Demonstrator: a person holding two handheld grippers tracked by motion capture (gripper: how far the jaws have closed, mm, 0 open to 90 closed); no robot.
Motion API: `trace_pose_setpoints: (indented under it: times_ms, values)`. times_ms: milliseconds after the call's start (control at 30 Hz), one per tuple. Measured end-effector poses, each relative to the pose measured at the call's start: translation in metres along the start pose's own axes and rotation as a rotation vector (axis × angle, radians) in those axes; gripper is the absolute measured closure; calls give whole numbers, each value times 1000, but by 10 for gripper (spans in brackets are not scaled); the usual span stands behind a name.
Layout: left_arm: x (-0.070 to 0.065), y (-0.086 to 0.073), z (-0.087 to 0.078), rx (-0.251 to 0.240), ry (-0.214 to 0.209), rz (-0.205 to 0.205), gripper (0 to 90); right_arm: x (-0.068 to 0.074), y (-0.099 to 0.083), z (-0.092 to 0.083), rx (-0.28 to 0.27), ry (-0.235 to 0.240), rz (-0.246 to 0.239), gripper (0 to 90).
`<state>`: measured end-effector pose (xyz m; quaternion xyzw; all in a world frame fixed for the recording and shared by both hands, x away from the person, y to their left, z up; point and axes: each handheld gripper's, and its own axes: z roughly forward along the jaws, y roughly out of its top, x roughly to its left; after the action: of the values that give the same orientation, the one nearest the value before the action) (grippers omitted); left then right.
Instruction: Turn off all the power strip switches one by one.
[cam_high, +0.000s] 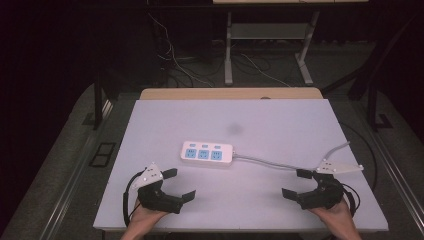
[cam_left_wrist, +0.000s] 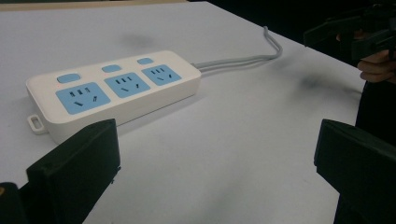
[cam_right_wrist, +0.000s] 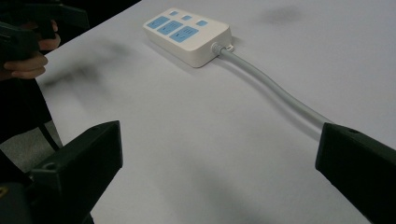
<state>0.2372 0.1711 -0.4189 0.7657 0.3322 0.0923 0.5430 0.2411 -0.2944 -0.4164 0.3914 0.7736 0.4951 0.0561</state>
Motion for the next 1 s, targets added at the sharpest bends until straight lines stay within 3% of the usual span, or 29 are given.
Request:
trace_pose_setpoints:
  times_ms: [1000]
  values:
    - [0, 0, 0, 7, 4, -16, 0, -1, -1, 2, 23, 5, 1, 5]
